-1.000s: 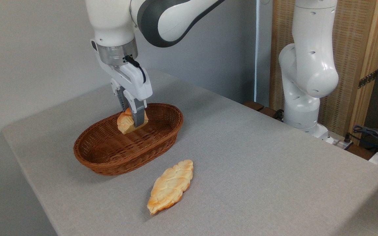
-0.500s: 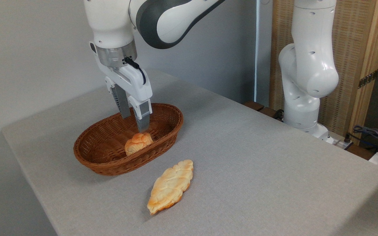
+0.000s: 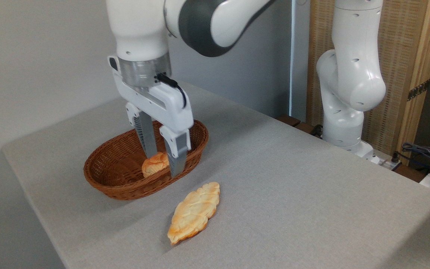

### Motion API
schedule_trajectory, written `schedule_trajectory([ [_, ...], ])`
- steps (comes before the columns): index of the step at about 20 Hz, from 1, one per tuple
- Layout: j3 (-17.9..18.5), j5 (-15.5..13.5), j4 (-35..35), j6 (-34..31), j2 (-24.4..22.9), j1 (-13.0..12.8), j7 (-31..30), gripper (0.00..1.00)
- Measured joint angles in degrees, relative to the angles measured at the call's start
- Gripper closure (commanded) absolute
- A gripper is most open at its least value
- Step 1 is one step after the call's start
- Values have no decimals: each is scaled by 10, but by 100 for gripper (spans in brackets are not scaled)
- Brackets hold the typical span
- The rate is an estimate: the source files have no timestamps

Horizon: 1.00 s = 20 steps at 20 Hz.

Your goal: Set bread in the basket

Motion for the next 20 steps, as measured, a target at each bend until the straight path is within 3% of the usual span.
schedule_trajectory([
  [3,34,11,0,0,0,2,23,0],
  [7,37,42,0,0,-1,1,24,0],
  [20,37,44,0,-1,0,0,24,0],
])
